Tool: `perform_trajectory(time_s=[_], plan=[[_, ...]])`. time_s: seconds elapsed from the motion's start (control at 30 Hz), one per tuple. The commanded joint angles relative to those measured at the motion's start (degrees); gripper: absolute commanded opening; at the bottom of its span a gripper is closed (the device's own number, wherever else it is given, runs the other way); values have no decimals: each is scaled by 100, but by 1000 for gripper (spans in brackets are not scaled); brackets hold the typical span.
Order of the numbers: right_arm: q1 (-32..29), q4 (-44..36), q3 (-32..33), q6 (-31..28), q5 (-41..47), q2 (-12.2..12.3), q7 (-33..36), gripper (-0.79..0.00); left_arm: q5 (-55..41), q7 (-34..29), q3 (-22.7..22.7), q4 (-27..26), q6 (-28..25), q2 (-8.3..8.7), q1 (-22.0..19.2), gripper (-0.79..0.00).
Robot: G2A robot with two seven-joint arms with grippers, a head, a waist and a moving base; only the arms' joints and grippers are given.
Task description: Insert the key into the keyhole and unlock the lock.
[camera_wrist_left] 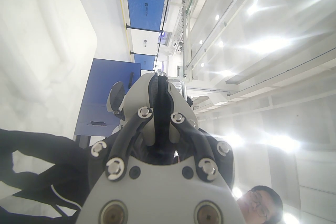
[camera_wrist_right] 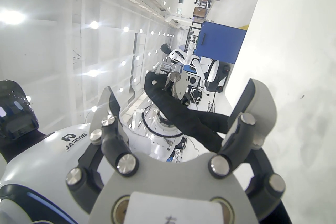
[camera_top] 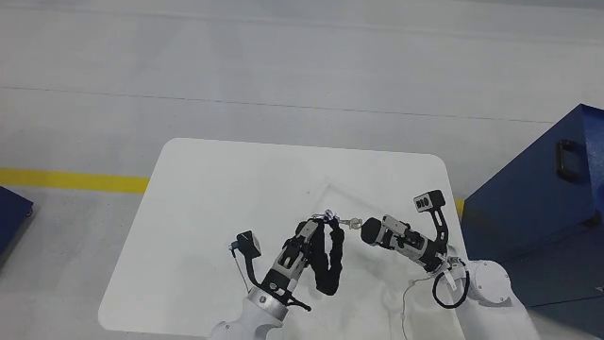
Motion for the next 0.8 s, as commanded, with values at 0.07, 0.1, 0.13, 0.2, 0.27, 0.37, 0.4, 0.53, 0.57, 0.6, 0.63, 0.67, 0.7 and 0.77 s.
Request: perform_trajectory(time_s=[0.07, 0.1, 0.13, 0.2, 0.27, 0.37, 0.4, 0.53, 0.57, 0.6, 0.63, 0.67, 0.7, 0.77], plan=[[111, 102, 43, 57, 102, 34, 249, 0, 50, -117, -85, -52, 18, 30, 4, -785], [137, 122, 46, 60, 113, 40, 275, 0, 34, -147, -89, -55, 33, 34, 5, -785], [162, 143, 45, 51, 98, 46, 296, -37, 20, -161, -93, -60, 44, 38, 5, -785], [205, 176, 27, 22, 61, 54, 324, -256, -31, -211, -85, -69, 80, 42, 1, -785], [262, 215, -32, -20, 38, 57, 336, -339, -136, -227, -80, -88, 134, 44, 2, -785], [330, 266, -118, -52, 53, 56, 357, -437, -209, -218, -78, -96, 173, 47, -3, -785], [361, 289, -161, -60, 65, 55, 360, -459, -228, -219, -79, -96, 185, 49, -13, -785], [442, 343, -271, -76, 89, 56, 390, -573, -213, -196, -82, -81, 222, 57, -46, -785], [452, 349, -283, -79, 82, 57, 396, -606, -209, -199, -79, -77, 235, 58, -50, -785], [471, 358, -304, -80, 77, 61, 406, -631, -210, -211, -77, -79, 252, 62, -59, -785], [485, 365, -315, -90, 73, 63, 410, -643, -209, -209, -80, -76, 266, 64, -63, -785], [494, 373, -328, -96, 76, 66, 416, -653, -203, -216, -80, -75, 291, 67, -70, -785], [504, 380, -341, -100, 76, 69, 424, -671, -206, -217, -81, -79, 303, 70, -75, -785], [522, 391, -362, -103, 73, 73, 433, -680, -203, -224, -80, -80, 325, 74, -80, -785]])
